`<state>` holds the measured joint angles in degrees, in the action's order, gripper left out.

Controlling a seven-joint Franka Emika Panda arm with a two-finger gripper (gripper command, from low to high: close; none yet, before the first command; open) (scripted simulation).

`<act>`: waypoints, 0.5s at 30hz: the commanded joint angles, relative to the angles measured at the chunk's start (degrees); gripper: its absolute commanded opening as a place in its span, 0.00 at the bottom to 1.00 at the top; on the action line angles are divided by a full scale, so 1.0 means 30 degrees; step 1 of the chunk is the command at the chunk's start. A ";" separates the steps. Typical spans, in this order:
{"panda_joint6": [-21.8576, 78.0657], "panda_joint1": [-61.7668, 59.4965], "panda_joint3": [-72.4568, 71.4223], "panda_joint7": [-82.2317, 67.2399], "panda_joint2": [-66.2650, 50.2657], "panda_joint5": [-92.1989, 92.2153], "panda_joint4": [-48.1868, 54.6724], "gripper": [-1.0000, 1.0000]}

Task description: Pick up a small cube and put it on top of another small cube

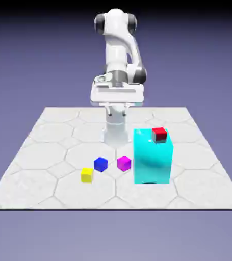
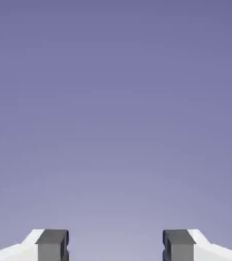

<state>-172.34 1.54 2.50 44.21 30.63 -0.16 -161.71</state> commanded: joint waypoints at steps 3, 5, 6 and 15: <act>0.1386 0.0708 0.2077 0.1453 -0.1684 -0.0133 -0.0592 0.50; 0.2310 0.1179 0.3462 0.2421 -0.2806 -0.0222 -0.0987 0.50; 0.2771 0.1415 0.4154 0.2905 -0.3367 -0.0266 -0.1184 0.50; 0.6310 0.3220 0.9458 0.6615 -0.7666 -0.0607 -0.2695 0.50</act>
<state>-153.41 11.20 30.88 64.05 7.63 -1.98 -169.80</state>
